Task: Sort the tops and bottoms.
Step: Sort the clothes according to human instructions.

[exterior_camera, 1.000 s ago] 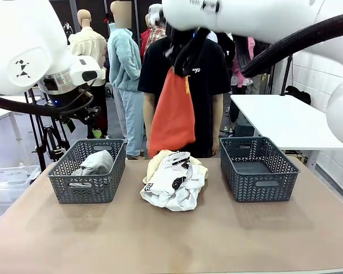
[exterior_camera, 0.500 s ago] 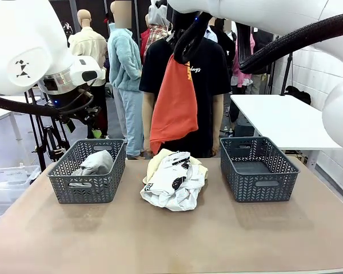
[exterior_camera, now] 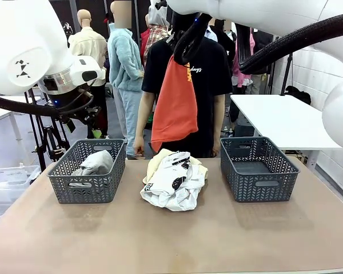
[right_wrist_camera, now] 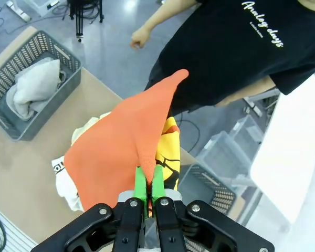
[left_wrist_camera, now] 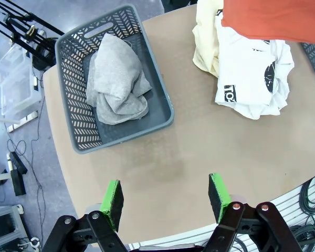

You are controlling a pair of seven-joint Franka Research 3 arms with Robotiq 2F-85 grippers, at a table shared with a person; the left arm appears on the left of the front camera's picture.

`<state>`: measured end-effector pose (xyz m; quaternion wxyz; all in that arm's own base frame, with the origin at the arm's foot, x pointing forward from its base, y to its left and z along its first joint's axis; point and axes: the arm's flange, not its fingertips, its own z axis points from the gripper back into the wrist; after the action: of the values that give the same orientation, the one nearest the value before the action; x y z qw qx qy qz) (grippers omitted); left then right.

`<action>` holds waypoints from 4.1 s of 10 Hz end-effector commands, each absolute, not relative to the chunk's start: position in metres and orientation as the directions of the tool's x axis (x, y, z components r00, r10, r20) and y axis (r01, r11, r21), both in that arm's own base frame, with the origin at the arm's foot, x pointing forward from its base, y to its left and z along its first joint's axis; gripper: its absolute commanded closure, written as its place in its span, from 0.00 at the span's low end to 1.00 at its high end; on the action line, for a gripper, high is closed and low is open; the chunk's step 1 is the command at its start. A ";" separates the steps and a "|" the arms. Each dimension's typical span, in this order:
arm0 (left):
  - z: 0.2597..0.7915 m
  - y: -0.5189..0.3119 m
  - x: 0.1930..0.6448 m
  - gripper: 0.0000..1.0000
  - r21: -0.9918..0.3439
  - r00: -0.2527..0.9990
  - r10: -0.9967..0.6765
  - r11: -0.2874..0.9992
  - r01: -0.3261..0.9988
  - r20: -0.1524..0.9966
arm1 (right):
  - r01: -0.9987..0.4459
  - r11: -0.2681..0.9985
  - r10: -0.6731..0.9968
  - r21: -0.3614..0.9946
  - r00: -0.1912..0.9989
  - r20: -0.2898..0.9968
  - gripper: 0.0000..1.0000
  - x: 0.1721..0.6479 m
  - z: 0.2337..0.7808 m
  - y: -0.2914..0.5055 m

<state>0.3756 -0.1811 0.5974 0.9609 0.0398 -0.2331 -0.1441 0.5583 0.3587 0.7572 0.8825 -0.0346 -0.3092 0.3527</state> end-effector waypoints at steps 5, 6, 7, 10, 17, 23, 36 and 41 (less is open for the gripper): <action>0.596 -0.179 0.375 0.15 0.157 0.846 -0.290 0.957 0.245 0.447 | -0.601 0.750 0.640 -0.275 0.555 0.532 1.00 0.556 0.759 0.357; 0.596 -0.179 0.375 0.15 0.157 0.846 -0.290 0.957 0.245 0.447 | -0.601 0.750 0.640 -0.275 0.555 0.532 1.00 0.556 0.759 0.357; 0.596 -0.179 0.375 0.15 0.157 0.846 -0.290 0.957 0.245 0.447 | -0.601 0.750 0.640 -0.275 0.555 0.532 1.00 0.556 0.759 0.357; 0.596 -0.179 0.375 0.15 0.157 0.846 -0.290 0.957 0.245 0.447 | -0.601 0.750 0.640 -0.275 0.555 0.532 1.00 0.556 0.759 0.357; 0.596 -0.179 0.375 0.15 0.157 0.846 -0.290 0.957 0.245 0.447 | -0.601 0.750 0.640 -0.275 0.555 0.532 1.00 0.556 0.759 0.357; 0.596 -0.179 0.375 0.15 0.157 0.846 -0.290 0.957 0.245 0.447 | -0.601 0.750 0.640 -0.275 0.555 0.532 1.00 0.556 0.759 0.357; 0.596 -0.179 0.375 0.15 0.157 0.846 -0.290 0.957 0.245 0.447 | -0.776 0.616 0.678 -0.134 0.436 0.592 1.00 0.610 0.748 0.446; 0.596 -0.179 0.375 0.15 0.157 0.846 -0.290 0.957 0.245 0.447 | -0.738 0.647 0.676 -0.191 0.440 0.591 1.00 0.569 0.732 0.418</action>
<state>0.3756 -0.1811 0.5972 0.9609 0.0398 -0.2329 -0.1440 0.5656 0.4134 0.7401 0.8467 0.0455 -0.3293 0.4155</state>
